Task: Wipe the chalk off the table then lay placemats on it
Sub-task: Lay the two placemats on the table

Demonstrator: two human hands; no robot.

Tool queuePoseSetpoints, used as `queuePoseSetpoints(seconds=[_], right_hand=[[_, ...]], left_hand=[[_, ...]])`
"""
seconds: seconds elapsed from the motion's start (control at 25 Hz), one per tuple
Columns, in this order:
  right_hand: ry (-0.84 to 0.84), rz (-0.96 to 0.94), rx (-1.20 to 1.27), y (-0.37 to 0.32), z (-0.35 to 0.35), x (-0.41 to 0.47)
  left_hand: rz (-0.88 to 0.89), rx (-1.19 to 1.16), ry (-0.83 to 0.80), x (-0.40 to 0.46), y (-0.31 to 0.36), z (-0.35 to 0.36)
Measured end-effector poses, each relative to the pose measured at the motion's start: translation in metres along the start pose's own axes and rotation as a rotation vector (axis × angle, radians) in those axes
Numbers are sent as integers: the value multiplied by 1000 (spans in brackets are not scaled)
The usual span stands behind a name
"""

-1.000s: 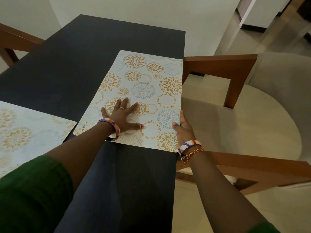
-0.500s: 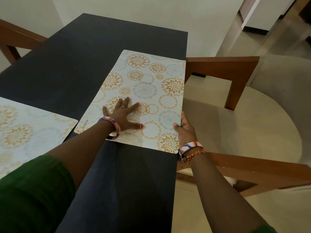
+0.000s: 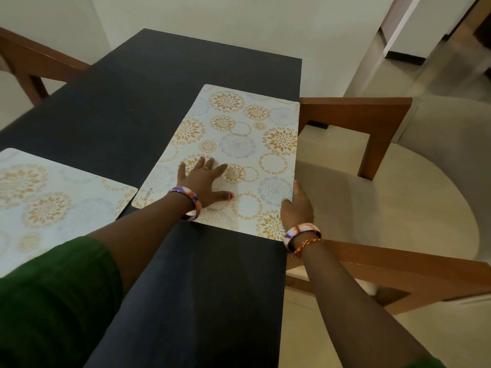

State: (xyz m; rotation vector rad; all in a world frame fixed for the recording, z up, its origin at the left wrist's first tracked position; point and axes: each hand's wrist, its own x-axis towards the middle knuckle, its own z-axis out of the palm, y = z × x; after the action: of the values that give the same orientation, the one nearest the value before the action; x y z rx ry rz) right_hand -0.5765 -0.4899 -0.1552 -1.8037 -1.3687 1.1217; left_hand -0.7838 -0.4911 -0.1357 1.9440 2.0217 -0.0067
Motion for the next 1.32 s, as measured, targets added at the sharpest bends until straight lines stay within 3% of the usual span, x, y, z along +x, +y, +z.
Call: queuePoseSetpoints(seconds=[0.12,0.28,0.52,0.64,0.76,0.88,1.08,1.2,1.32], right_hand=[[122,-304,-346,-20,15,-34],[-204,-576,-604,-59,72,-93],[-619,-862,-864,-101,188,-209],[-799,-881,-1045,-106,245,-252],[-824,-868,-1144,-111,288,-263],[-834,-801,-1197,-127,315,-236],[-583,-650,-1243,-168,322,-187],[-696,-702,-1260,-165,322,-206],[-771,-636,-1299,-159,323,-212]], left_hand=[[93,-5,26,-26,-4,-10],[122,62,-3,-80,-45,-17],[-235,24,68,-196,-164,-36],[-456,-44,6,-255,-225,-34],[-580,-31,-145,-299,-273,-29],[-562,31,-235,-318,-310,-29],[-532,4,-214,-292,-338,-36],[-484,-37,-201,-262,-340,-33],[-433,-73,-167,-233,-343,-30]])
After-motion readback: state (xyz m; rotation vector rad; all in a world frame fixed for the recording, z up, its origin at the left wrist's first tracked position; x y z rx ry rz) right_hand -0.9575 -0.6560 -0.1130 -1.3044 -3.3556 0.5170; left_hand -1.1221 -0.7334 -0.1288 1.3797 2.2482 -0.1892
